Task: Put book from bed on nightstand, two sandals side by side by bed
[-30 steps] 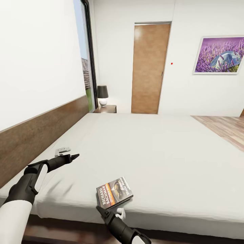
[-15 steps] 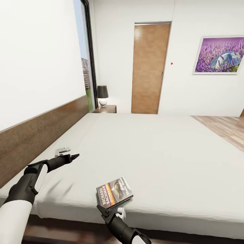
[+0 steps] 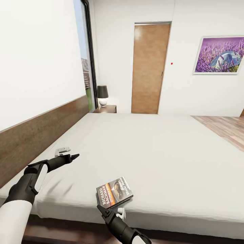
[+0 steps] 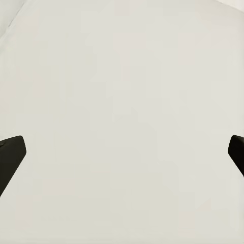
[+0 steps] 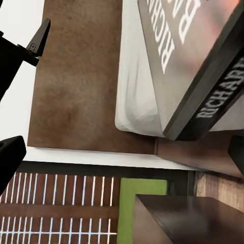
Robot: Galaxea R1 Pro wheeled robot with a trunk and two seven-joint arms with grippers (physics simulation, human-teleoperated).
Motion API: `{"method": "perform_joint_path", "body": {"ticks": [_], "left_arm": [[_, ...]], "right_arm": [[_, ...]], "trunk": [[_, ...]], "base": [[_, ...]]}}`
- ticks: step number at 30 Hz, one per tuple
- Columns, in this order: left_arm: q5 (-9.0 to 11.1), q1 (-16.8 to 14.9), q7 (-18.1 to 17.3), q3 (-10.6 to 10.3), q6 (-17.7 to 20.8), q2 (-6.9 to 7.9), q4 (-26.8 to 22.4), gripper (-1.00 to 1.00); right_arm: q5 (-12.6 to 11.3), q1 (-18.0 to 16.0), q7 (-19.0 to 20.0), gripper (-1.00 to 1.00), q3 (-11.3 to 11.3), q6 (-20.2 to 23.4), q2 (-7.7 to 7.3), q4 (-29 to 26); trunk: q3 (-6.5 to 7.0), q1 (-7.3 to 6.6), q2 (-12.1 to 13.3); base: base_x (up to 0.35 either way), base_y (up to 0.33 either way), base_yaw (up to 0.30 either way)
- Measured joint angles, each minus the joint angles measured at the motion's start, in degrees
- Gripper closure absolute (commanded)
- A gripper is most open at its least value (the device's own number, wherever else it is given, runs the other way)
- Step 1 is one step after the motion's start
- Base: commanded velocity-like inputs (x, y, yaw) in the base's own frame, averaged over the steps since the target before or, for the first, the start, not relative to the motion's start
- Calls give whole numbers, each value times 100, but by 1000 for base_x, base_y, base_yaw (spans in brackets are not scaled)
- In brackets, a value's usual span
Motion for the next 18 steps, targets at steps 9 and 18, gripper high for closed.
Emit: {"method": "perform_joint_path", "body": {"ticks": [9, 18], "left_arm": [[0, 0, 0, 0, 1, 0, 3, -100], [0, -2, 0, -1, -1, 0, 1, -100]], "right_arm": [[-83, 0, -5, -100, -10, 1, 0, 7], [-156, 0, -3, -100, -64, -5, 0, 21]], "trunk": [[0, 0, 0], [0, 0, 0]], "base": [[0, 0, 0], [0, 0, 0]]}}
